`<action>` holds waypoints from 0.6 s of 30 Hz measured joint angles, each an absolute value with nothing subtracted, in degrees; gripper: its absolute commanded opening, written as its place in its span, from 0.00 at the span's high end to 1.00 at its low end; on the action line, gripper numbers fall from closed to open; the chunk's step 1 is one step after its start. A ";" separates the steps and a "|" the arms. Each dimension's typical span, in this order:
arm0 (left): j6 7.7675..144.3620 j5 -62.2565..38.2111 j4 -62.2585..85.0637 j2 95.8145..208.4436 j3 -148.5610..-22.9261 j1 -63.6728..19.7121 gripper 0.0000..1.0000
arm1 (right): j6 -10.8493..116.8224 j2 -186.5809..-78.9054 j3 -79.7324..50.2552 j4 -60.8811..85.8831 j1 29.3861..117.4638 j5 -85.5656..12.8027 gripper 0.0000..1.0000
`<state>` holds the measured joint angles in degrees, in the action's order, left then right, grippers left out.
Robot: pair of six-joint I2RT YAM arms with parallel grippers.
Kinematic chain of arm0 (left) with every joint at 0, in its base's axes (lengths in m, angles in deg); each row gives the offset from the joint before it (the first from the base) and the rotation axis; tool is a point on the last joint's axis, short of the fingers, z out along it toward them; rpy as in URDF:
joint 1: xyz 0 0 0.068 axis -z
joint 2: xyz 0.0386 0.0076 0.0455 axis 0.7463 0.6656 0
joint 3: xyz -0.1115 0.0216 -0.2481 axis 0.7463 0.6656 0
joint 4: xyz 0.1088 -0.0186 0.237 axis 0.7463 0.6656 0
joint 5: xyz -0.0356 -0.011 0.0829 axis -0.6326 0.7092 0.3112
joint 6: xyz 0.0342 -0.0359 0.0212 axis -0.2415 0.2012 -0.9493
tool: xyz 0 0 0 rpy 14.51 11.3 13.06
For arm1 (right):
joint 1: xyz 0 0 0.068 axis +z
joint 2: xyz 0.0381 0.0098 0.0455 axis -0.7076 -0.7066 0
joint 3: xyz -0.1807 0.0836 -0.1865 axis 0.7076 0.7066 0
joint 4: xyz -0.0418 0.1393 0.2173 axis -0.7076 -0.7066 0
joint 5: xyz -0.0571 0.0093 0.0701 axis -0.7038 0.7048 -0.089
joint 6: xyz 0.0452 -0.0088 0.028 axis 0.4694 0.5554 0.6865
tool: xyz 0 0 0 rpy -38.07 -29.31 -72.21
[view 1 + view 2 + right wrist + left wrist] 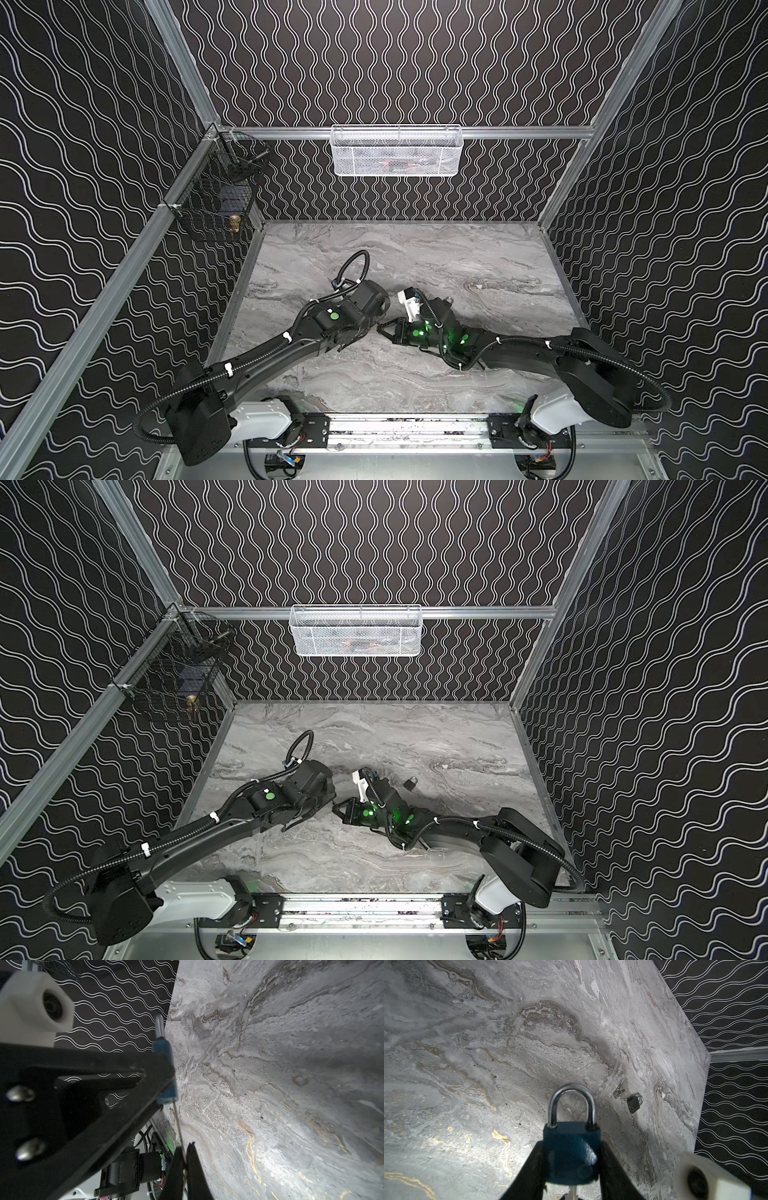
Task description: Unlock with the key
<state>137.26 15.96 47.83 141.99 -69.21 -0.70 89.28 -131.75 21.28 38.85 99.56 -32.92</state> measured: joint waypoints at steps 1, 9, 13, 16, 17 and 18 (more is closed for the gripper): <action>137.26 15.96 47.78 141.99 -69.21 -0.70 0.80 | 88.87 -131.59 21.19 38.52 99.50 -32.85 1.00; 137.26 15.96 47.04 142.47 -69.16 -0.70 0.80 | 87.19 -131.22 19.84 35.86 99.41 -32.92 1.00; 137.26 15.65 47.04 142.54 -69.18 -0.70 0.80 | 87.12 -131.44 19.68 35.55 99.41 -33.09 1.00; 137.26 15.15 47.26 142.58 -69.21 -0.70 0.80 | 87.12 -131.88 19.20 35.40 99.50 -33.37 1.00; 137.26 15.17 47.24 142.63 -69.21 -0.72 0.80 | 87.10 -131.94 19.09 35.35 99.54 -33.51 1.00; 137.26 15.15 47.24 142.65 -69.21 -0.70 0.80 | 87.10 -132.01 18.96 35.20 99.56 -33.55 1.00</action>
<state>137.26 15.15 47.24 142.65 -69.21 -0.70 87.10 -132.01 18.96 35.20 99.56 -33.55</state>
